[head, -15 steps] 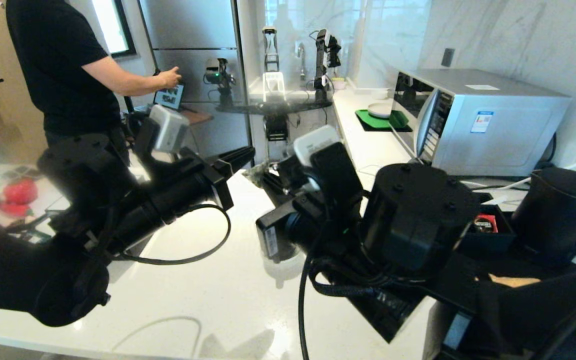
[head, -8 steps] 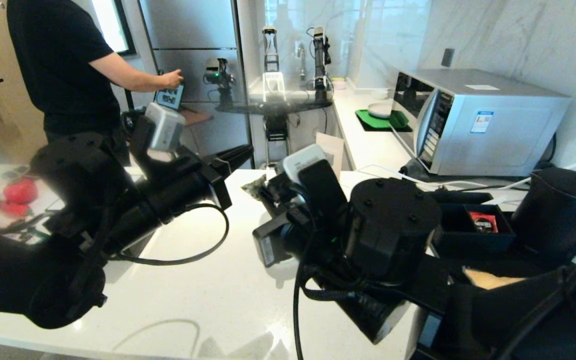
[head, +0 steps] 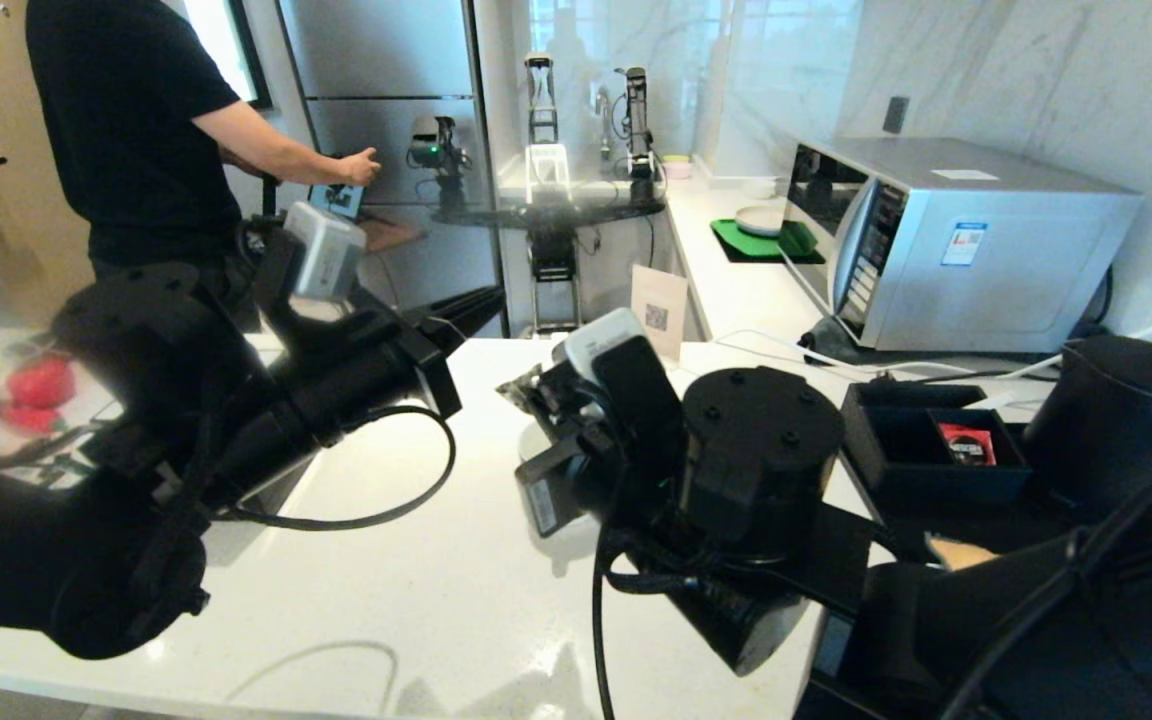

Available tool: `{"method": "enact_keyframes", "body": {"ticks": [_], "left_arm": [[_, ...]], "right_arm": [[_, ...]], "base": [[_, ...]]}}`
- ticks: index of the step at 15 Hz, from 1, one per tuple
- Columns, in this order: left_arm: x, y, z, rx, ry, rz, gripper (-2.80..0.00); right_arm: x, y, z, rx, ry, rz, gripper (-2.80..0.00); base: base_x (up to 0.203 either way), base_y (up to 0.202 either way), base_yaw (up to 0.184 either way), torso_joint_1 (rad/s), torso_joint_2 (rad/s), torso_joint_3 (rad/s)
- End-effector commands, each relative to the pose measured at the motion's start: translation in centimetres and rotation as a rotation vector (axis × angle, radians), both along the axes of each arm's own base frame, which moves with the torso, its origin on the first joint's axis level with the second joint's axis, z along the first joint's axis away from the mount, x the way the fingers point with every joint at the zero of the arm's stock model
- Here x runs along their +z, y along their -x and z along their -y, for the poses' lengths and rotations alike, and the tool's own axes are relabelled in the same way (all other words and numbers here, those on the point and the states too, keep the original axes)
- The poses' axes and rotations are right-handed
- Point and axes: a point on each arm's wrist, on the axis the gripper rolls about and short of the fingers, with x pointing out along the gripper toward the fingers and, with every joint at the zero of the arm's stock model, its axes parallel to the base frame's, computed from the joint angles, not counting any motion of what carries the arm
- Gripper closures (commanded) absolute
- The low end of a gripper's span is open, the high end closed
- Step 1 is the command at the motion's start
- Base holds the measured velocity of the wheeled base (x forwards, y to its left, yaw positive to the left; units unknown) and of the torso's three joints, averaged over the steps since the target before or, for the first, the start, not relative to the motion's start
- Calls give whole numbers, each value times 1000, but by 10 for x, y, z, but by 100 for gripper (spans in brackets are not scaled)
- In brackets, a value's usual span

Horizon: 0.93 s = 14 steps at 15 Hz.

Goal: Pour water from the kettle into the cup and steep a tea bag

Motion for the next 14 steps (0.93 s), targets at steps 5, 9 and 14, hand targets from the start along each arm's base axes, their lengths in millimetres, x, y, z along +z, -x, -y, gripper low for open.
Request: {"method": "enact_keyframes", "body": {"ticks": [5,9,14], "left_arm": [[-2,2,0,-4,-2,-2,0],[-3,3,1,-6,-3,-4,0],[0,4,1,16,6,3,0]], "right_arm": [[-5,-3,-2,-12,5,0,-280],[-2,-9,0,-33,-31,25,-280],[9,-28,17,-115,-47,51,-280]], "base": [[0,0,0,0,0,0],[0,0,0,0,0,0],[0,0,0,0,0,0]]}}
